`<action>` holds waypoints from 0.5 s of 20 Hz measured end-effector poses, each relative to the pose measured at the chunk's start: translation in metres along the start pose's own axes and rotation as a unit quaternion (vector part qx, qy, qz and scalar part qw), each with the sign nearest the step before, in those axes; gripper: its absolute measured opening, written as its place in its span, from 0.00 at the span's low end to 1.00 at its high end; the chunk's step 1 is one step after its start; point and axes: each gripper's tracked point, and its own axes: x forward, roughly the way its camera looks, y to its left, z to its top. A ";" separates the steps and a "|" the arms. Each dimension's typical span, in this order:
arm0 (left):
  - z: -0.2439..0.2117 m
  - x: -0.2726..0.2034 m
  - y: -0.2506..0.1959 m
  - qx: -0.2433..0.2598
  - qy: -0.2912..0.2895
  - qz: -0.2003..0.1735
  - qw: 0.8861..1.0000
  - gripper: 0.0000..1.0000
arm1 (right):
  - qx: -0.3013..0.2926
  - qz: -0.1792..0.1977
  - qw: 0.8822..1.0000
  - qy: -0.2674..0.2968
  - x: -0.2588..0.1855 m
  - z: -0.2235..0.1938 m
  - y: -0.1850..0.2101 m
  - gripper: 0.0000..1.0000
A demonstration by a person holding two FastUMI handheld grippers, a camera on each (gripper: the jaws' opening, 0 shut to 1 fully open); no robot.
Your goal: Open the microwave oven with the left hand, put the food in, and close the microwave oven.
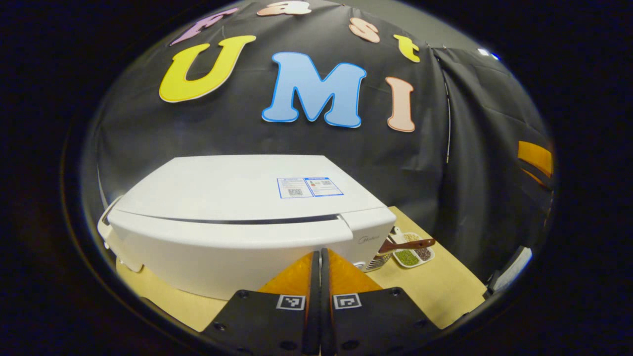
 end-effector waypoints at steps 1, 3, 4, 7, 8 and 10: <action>0.001 -0.001 0.000 -0.002 0.000 0.000 1.000 0.06 | 0.001 0.000 1.000 0.000 -0.001 0.000 0.000 0.96; 0.000 0.001 0.000 0.002 -0.001 0.003 1.000 0.07 | 0.002 0.001 1.000 0.002 -0.002 0.000 0.001 0.96; -0.001 0.002 0.001 0.004 0.000 0.005 1.000 0.07 | 0.001 0.003 1.000 0.003 -0.003 -0.001 0.002 0.96; 0.002 0.004 0.001 -0.003 -0.005 0.008 1.000 0.07 | -0.004 0.007 1.000 0.005 -0.006 -0.002 0.004 0.96; 0.001 0.004 0.001 -0.002 -0.004 0.010 1.000 0.07 | -0.007 0.009 1.000 0.007 -0.006 -0.003 0.004 0.96; 0.001 0.005 0.001 0.002 -0.005 0.010 1.000 0.07 | -0.009 0.010 1.000 0.009 -0.008 -0.003 0.005 0.96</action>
